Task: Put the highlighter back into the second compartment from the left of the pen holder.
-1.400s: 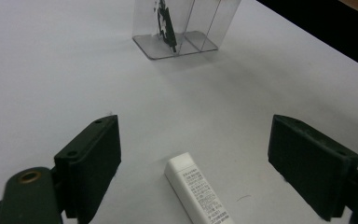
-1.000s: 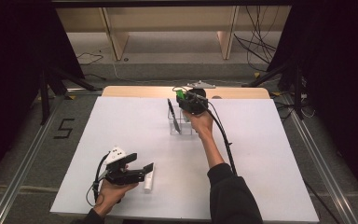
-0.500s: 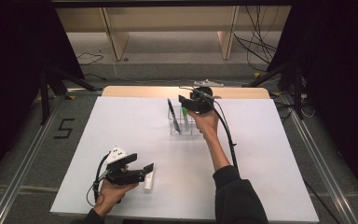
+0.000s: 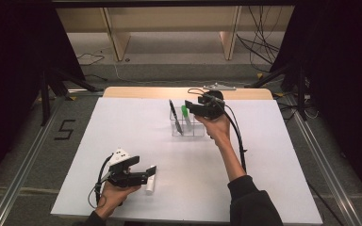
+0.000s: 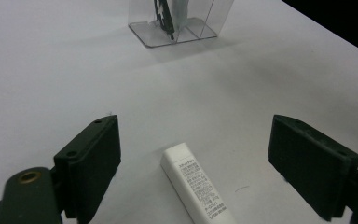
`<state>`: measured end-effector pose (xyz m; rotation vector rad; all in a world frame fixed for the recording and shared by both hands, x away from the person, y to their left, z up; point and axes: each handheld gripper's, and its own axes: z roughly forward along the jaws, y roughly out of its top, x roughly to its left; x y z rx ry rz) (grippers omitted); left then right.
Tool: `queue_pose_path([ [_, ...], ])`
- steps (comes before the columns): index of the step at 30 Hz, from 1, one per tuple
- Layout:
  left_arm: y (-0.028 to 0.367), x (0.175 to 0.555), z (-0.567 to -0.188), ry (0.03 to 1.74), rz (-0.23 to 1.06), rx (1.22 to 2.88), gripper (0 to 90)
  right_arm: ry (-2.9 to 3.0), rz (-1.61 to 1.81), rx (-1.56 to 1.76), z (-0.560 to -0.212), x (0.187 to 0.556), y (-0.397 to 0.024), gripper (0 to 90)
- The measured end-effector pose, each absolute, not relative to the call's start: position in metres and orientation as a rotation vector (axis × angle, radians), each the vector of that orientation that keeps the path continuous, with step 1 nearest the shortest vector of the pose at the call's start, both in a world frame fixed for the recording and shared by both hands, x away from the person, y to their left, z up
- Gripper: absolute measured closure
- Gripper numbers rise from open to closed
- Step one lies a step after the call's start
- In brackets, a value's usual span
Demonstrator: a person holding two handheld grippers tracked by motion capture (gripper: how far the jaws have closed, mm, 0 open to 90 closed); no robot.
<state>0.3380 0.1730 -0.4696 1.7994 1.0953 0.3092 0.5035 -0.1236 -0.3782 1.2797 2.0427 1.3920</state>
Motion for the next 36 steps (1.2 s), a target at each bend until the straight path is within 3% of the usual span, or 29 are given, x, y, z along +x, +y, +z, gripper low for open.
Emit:
queue_pose_path([
  [36, 0.156, 0.332, -0.475, 1.144, 0.270, 1.926, 16.0, 2.131, 1.418, 1.181, -0.398, 0.422, -0.150, 32.3],
])
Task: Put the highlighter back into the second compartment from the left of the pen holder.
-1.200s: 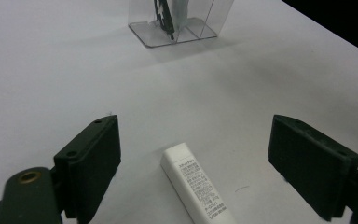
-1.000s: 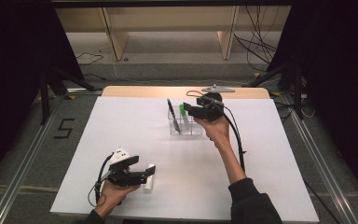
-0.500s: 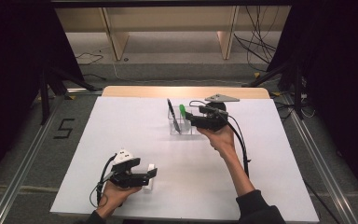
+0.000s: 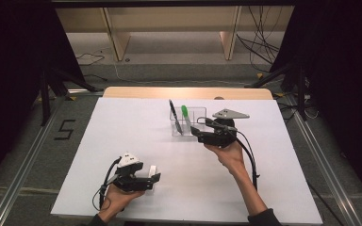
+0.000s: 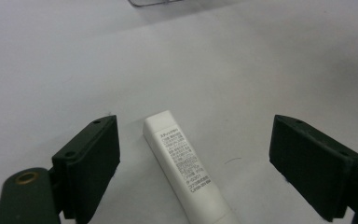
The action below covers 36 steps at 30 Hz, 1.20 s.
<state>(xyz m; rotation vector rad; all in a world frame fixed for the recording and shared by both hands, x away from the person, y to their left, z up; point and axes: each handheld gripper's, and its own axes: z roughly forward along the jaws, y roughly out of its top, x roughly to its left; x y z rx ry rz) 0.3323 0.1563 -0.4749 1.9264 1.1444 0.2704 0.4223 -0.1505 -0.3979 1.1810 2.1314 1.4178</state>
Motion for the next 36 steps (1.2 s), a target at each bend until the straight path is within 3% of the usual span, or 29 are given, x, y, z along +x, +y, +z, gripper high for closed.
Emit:
queue_pose_path([
  [36, 0.153, 0.324, -0.477, 1.199, 0.246, 2.006, 16.0, 2.245, 1.438, 1.186, -0.440, 0.354, -0.159, 29.3],
])
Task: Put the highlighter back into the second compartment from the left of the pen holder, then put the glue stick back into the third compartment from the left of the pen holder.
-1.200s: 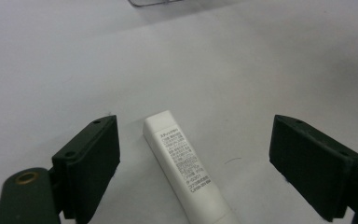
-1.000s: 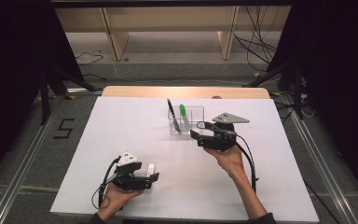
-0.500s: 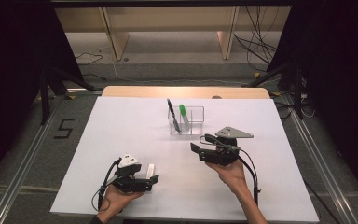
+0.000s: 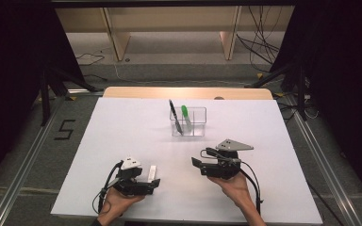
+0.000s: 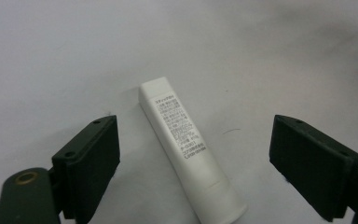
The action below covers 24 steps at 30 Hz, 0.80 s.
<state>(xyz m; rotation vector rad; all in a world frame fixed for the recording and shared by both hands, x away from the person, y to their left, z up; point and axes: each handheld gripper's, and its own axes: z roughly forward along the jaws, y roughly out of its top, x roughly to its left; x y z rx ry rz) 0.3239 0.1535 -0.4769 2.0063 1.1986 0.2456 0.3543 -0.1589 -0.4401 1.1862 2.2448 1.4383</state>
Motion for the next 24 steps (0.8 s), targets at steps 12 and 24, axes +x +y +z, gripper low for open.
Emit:
queue_pose_path([
  [12, 0.155, 0.320, -0.480, 1.235, 0.237, 2.056, 16.1, 2.274, 1.460, 1.203, -0.449, 0.343, -0.162, 28.6],
  [24, 0.153, 0.321, -0.484, 1.253, 0.249, 2.120, 19.1, 2.273, 1.470, 1.211, -0.449, 0.335, -0.168, 28.5],
])
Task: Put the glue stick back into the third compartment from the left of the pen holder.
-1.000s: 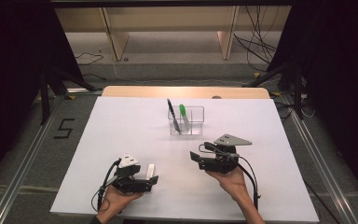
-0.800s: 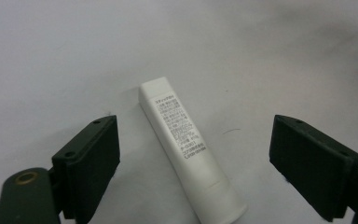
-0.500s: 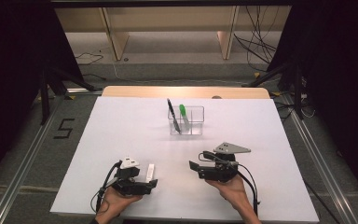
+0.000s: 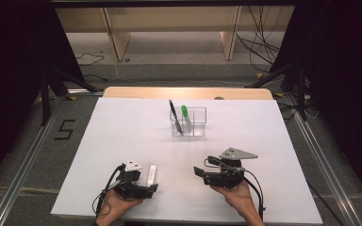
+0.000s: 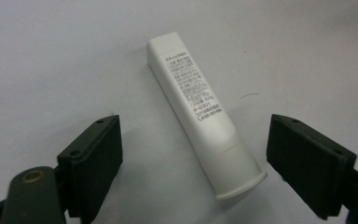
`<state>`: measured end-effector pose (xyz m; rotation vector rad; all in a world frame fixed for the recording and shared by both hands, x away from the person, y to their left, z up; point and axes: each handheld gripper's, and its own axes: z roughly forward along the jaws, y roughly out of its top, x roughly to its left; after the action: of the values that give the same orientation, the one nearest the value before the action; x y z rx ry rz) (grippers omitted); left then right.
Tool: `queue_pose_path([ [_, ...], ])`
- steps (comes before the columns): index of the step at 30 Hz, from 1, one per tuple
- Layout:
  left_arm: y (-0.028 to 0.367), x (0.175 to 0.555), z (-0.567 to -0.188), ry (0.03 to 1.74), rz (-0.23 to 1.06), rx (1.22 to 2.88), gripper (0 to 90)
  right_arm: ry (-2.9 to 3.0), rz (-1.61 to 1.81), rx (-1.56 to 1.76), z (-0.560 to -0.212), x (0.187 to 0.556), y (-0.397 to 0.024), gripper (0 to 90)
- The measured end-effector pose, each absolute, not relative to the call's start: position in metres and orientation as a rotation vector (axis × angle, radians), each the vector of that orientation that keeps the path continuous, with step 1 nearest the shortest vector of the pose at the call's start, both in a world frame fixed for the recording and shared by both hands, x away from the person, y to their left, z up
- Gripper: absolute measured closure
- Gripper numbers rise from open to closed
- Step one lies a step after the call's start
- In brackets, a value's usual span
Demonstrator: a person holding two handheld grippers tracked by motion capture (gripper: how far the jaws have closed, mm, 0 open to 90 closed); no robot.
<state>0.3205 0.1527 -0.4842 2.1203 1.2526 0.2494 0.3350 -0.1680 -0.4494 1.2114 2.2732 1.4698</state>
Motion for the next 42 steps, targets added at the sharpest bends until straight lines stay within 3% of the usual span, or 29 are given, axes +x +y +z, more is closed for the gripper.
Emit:
queue_pose_path([
  [14, 0.145, 0.314, -0.485, 1.232, 0.275, 2.158, 28.4, 2.275, 1.461, 1.206, -0.452, 0.326, -0.171, 28.5],
  [42, 0.144, 0.312, -0.484, 1.235, 0.304, 2.155, 58.4, 2.264, 1.457, 1.215, -0.452, 0.320, -0.177, 29.2],
])
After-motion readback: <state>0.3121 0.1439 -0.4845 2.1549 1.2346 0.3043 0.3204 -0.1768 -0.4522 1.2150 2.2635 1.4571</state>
